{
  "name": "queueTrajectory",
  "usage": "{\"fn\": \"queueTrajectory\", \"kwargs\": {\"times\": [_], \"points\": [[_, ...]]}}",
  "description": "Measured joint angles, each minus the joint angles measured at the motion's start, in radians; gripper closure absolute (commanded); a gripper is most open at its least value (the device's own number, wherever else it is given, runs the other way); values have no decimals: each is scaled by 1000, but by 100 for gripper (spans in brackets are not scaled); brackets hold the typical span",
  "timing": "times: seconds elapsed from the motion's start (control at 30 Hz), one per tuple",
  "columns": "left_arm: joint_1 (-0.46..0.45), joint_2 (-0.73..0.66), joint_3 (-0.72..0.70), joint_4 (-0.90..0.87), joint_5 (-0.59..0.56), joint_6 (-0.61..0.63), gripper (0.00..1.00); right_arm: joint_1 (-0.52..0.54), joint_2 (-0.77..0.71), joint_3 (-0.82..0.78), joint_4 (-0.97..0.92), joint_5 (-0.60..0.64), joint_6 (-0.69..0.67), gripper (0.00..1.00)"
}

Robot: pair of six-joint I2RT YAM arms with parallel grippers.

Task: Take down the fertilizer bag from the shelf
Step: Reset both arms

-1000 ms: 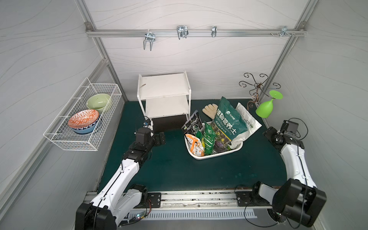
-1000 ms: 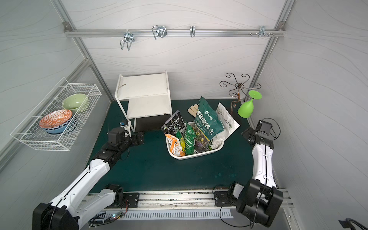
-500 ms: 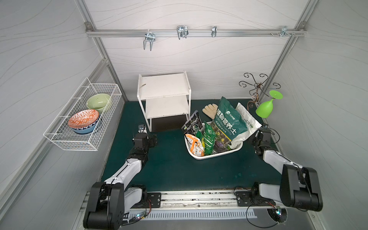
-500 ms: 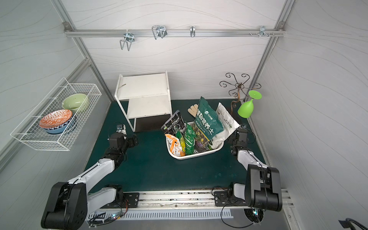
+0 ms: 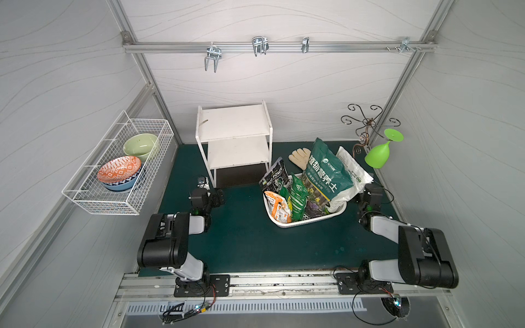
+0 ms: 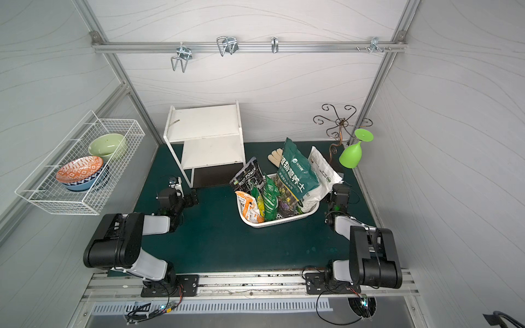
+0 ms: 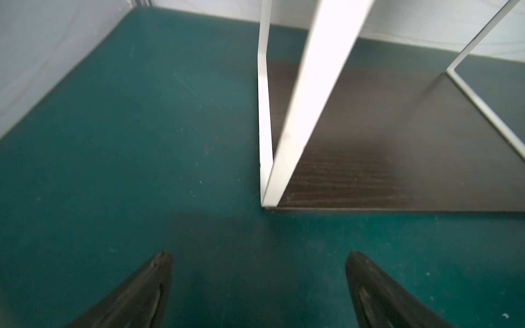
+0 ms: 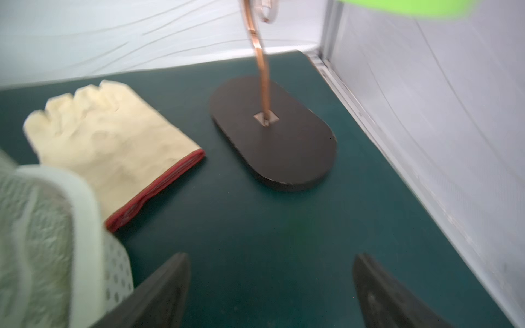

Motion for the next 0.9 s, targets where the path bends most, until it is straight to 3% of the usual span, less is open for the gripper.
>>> {"fn": "queueTrajectory", "kwargs": {"times": [0.27, 0.6, 0.9], "points": [[-18, 2, 6, 43, -6, 5, 1, 41, 30, 41, -7, -31, -45, 1], [-22, 2, 6, 44, -12, 6, 1, 57, 165, 36, 222, -42, -31, 1], [-22, 2, 6, 50, -14, 6, 1, 56, 171, 35, 236, -52, -26, 1]]}}
